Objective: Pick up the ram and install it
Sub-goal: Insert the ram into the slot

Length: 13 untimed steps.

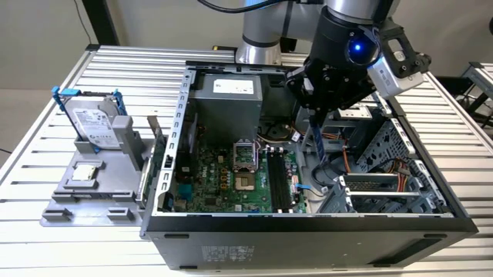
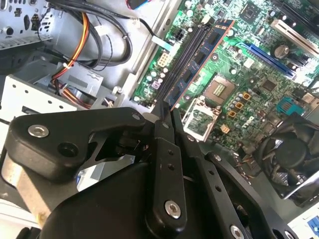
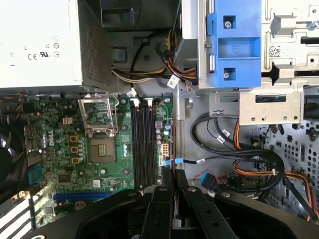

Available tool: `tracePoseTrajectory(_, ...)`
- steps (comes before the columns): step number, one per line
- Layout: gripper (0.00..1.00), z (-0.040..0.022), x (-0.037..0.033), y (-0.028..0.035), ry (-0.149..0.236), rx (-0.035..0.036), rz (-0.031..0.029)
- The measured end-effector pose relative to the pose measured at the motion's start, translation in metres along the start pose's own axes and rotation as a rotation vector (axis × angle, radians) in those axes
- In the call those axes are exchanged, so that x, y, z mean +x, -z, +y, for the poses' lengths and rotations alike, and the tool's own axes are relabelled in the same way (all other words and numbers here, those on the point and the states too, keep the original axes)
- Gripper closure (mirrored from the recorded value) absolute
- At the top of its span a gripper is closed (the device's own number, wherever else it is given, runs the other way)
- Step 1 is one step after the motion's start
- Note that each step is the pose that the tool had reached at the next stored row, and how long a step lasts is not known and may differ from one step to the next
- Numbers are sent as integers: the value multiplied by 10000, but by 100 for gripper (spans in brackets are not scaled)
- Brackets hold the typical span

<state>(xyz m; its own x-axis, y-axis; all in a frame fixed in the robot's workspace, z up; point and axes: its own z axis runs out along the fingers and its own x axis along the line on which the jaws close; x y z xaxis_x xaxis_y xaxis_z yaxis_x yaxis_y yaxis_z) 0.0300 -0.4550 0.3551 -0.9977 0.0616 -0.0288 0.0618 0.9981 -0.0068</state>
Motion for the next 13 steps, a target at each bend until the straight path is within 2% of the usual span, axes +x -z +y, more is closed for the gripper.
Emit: tracePoseTrajectory(13, 100, 0, -1, -11, -15, 0, 0)
